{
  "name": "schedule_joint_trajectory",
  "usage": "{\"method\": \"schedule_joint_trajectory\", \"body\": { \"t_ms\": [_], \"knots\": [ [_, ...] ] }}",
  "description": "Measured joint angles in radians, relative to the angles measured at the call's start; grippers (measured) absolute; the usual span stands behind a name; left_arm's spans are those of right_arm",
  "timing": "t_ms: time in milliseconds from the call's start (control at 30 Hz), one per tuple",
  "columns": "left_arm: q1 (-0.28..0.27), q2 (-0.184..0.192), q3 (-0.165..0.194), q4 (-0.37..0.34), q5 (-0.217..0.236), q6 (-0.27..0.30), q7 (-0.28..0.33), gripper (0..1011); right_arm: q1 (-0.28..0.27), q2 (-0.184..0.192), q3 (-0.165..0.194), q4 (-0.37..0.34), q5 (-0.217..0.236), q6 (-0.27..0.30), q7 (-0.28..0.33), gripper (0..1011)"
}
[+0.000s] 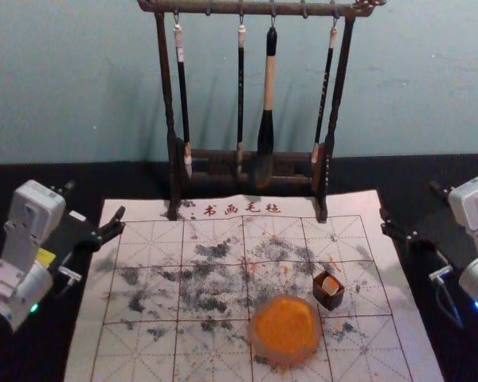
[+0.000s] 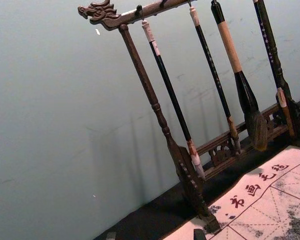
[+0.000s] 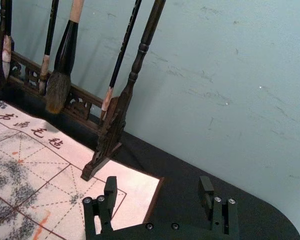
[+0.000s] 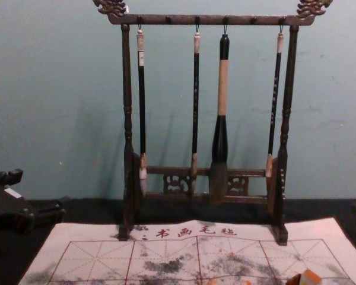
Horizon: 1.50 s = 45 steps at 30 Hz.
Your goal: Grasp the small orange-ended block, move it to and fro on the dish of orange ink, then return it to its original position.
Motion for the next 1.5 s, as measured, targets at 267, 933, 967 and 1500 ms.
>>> {"method": "schedule_joint_trajectory", "body": {
  "t_ms": [267, 933, 967, 1500],
  "knots": [
    [0.0, 0.0, 0.0, 0.0, 0.0, 0.0, 0.0, 1001, 0.003, 0.004, -0.003, 0.003, 0.006, -0.008, 0.001, 1002],
    [0.0, 0.0, 0.0, 0.0, 0.0, 0.0, 0.0, 1001, 0.004, 0.004, -0.002, 0.003, 0.008, -0.009, 0.001, 1002],
    [0.0, 0.0, 0.0, 0.0, 0.0, 0.0, 0.0, 1001, 0.004, 0.004, -0.003, 0.003, 0.008, -0.009, 0.001, 1002],
    [0.0, 0.0, 0.0, 0.0, 0.0, 0.0, 0.0, 1001, 0.004, 0.004, -0.003, 0.003, 0.007, -0.008, 0.001, 1002]
  ]
}}
